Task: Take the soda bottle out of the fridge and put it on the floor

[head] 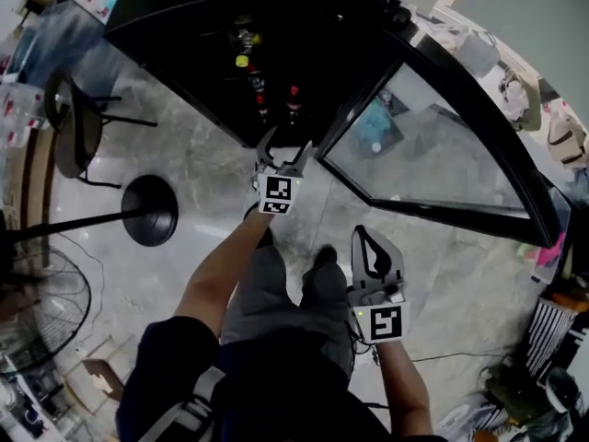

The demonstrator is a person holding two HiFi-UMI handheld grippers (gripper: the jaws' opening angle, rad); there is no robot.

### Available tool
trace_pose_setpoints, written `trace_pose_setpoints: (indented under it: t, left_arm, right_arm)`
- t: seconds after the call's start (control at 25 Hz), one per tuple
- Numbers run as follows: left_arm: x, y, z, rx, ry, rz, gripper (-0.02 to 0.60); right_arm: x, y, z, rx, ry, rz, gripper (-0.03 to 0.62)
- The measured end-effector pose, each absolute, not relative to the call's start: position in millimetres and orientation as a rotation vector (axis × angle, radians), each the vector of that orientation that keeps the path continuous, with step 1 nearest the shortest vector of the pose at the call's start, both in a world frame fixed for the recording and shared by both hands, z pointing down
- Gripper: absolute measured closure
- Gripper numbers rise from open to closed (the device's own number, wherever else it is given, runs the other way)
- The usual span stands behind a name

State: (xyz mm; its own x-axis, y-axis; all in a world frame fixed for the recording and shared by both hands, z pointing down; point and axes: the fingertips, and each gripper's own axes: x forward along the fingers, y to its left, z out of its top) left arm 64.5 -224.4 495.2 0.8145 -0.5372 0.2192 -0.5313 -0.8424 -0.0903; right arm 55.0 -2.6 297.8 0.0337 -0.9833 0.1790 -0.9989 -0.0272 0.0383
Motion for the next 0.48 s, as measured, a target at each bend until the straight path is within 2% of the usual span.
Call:
trace_pose_setpoints:
  t: [0.48]
  left_arm:
    - [106, -307, 670, -2.967, 0.977, -0.439, 0.259]
  right_arm:
    - [52, -42, 411, 2.080, -2.139, 0.089, 0.576]
